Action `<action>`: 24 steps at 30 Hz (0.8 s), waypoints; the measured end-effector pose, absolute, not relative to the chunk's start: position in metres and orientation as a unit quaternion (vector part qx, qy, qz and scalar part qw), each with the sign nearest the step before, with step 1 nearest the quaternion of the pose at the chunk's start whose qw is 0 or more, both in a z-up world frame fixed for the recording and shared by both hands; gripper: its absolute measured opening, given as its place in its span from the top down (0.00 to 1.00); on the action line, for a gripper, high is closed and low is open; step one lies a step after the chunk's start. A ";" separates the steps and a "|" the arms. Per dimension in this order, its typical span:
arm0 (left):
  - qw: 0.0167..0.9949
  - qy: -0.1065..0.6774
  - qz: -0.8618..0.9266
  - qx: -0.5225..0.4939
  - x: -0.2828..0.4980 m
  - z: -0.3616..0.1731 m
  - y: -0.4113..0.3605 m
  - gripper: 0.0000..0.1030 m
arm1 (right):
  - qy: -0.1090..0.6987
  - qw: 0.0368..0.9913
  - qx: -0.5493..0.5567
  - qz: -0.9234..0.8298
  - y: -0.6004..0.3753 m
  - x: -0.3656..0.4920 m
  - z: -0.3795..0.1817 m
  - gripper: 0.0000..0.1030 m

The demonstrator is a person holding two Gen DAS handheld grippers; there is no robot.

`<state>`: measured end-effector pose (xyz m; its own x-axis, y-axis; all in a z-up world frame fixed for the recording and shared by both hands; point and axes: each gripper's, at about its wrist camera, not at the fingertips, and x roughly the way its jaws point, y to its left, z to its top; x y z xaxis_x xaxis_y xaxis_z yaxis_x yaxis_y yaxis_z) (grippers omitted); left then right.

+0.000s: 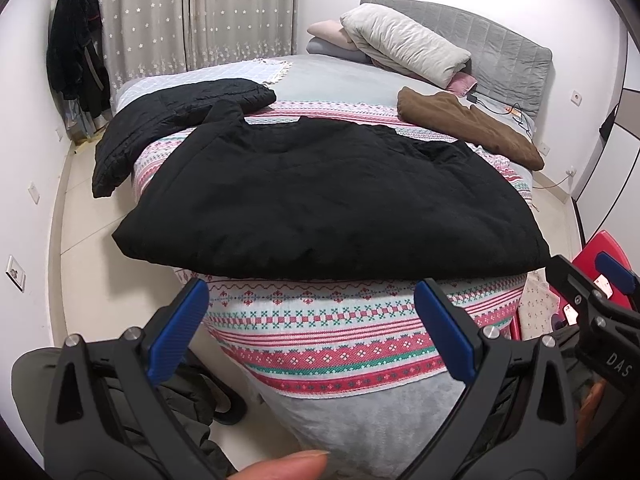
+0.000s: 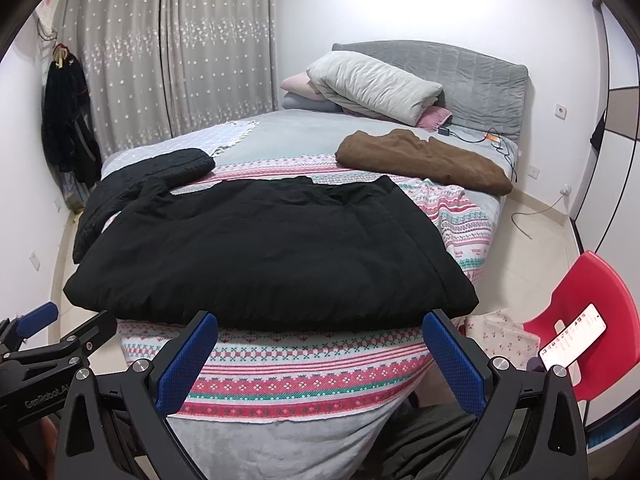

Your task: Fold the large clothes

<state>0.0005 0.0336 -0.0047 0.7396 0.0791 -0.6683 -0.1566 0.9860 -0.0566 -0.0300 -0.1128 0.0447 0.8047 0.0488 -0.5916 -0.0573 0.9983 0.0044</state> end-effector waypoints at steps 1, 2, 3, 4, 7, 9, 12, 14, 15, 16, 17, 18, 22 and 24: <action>0.931 0.355 0.064 -0.055 0.000 -0.004 0.033 0.01 | 0.311 0.950 -0.007 0.027 -0.113 -0.030 0.045 0.00; 0.932 0.353 0.064 -0.054 0.000 -0.004 0.033 0.01 | 0.311 0.950 -0.006 0.027 -0.113 -0.030 0.045 0.00; 0.932 0.352 0.065 -0.053 -0.001 -0.003 0.033 0.01 | 0.311 0.950 -0.005 0.026 -0.114 -0.030 0.045 0.00; 0.932 0.352 0.066 -0.053 -0.001 -0.003 0.033 0.01 | 0.310 0.950 -0.005 0.026 -0.114 -0.029 0.044 0.00; 0.931 0.355 0.064 -0.054 0.001 -0.004 0.033 0.01 | 0.312 0.950 -0.005 0.027 -0.114 -0.029 0.044 0.00; 0.931 0.357 0.061 -0.054 0.002 -0.004 0.032 0.01 | 0.313 0.949 -0.006 0.027 -0.113 -0.028 0.043 0.00; 0.930 0.359 0.055 -0.056 0.002 -0.004 0.032 0.01 | 0.313 0.949 -0.007 0.027 -0.113 -0.028 0.043 0.00; 0.931 0.357 0.056 -0.054 0.002 -0.003 0.031 0.01 | 0.313 0.949 -0.007 0.027 -0.113 -0.028 0.043 0.00; 0.931 0.356 0.056 -0.053 0.002 -0.003 0.031 0.01 | 0.313 0.949 -0.008 0.027 -0.113 -0.028 0.043 0.00; 0.931 0.356 0.056 -0.053 0.002 -0.003 0.031 0.01 | 0.313 0.949 -0.008 0.027 -0.113 -0.028 0.043 0.00; 0.931 0.356 0.056 -0.053 0.002 -0.003 0.031 0.01 | 0.313 0.949 -0.008 0.027 -0.113 -0.028 0.043 0.00; 0.931 0.356 0.056 -0.053 0.002 -0.003 0.031 0.01 | 0.313 0.949 -0.008 0.027 -0.113 -0.028 0.043 0.00; 0.932 0.355 0.057 -0.052 0.003 -0.003 0.031 0.01 | 0.313 0.949 -0.009 0.025 -0.114 -0.029 0.043 0.00; 0.931 0.356 0.057 -0.053 0.003 -0.003 0.031 0.01 | 0.313 0.949 -0.008 0.025 -0.114 -0.029 0.043 0.00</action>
<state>0.0030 0.0312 -0.0031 0.7396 0.0679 -0.6696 -0.1436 0.9879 -0.0585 -0.0286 -0.1137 0.0425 0.8027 0.0423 -0.5949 -0.0525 0.9986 0.0002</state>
